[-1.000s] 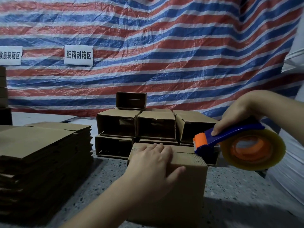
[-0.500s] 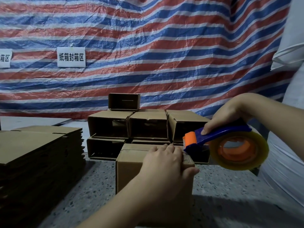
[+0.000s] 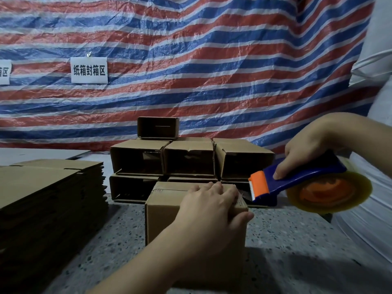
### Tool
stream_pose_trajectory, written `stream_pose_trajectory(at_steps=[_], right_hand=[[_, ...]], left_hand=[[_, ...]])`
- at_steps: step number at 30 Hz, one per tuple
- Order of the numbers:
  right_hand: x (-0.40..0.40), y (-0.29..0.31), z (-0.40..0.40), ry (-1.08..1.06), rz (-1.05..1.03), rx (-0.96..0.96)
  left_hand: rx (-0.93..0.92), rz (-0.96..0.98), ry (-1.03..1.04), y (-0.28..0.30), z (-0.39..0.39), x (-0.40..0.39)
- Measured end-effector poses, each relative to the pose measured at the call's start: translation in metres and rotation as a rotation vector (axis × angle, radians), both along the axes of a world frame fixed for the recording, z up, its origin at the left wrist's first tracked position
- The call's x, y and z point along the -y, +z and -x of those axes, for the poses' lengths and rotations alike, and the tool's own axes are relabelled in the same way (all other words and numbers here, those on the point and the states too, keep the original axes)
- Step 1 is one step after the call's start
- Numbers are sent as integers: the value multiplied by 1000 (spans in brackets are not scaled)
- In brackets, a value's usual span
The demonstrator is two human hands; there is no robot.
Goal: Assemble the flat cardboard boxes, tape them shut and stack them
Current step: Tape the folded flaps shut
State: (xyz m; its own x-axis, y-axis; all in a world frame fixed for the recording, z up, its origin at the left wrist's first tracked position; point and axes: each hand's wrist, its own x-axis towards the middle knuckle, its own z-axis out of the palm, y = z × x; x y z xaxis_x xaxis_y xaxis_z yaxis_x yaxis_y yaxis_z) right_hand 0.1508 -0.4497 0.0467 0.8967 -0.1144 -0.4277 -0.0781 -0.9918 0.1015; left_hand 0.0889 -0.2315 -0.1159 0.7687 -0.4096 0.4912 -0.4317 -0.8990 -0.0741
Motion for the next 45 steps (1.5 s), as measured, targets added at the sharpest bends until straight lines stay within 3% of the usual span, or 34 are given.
stream_pose_trajectory(at_steps=[7, 13, 18, 23, 30, 36, 38, 39, 42, 45], right_hand=[[-38, -5, 8, 96, 297, 170], [-21, -56, 15, 26, 502, -37], [32, -105, 18, 35, 256, 214], [34, -160, 31, 41, 66, 576], [1, -209, 49, -3, -75, 515], [-6, -196, 56, -86, -39, 512], [-7, -176, 48, -98, -243, 661], [-9, -166, 43, -116, -459, 713], [-26, -140, 41, -287, -1106, 520], [-43, -139, 42, -279, -1184, 351]], left_hand=[[-2, 0, 15, 0, 0, 1], [10, 6, 1, 1, 1, -1], [8, 22, 4, 1, 1, 1], [15, 26, 7, -1, 0, 1], [-37, -8, 16, 2, 3, 2], [-57, -30, 10, 5, 5, 2], [-63, -31, 8, 5, 4, 2], [-64, -35, 7, 5, 4, 2], [-52, -55, 6, 5, 3, 1], [-26, -68, 5, 4, 3, 1]])
